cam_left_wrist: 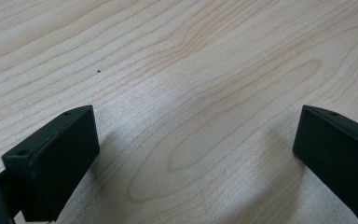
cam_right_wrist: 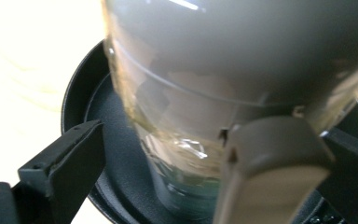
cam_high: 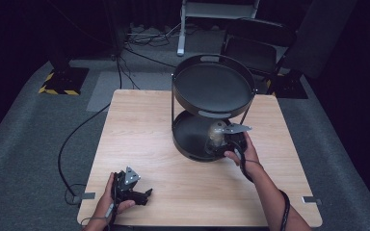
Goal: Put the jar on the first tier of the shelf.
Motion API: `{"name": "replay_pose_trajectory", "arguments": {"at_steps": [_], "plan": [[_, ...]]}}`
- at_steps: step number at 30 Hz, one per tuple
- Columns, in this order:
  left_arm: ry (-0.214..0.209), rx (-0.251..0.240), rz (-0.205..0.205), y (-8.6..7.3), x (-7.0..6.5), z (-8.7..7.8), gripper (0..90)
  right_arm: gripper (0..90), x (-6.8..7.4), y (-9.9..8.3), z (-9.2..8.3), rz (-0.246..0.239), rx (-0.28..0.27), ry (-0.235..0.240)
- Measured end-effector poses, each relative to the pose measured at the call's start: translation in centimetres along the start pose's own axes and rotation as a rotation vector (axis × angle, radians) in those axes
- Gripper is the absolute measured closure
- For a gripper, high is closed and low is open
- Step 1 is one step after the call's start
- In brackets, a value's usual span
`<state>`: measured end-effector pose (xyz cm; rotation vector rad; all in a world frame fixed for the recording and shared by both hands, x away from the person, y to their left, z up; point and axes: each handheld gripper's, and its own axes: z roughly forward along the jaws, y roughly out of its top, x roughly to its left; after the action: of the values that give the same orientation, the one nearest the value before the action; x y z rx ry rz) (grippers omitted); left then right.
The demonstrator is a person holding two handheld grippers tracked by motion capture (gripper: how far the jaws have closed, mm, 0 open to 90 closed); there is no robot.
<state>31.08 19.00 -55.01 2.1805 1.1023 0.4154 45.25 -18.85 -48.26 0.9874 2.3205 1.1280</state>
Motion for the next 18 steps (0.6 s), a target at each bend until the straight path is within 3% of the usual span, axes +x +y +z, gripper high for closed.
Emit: {"name": "replay_pose_trajectory", "arguments": {"at_steps": [16, 18], "plan": [[0.002, -0.001, -0.001, 0.0, 0.0, 0.0, 0.0, 2.9, -0.2, 0.4, -1.3, -0.043, 0.014, -0.016], [0.000, 0.000, 0.000, 0.0, 0.0, 0.0, 0.0, 2.9, -0.2, 0.5, -1.6, -0.072, 0.028, -0.021]]}}
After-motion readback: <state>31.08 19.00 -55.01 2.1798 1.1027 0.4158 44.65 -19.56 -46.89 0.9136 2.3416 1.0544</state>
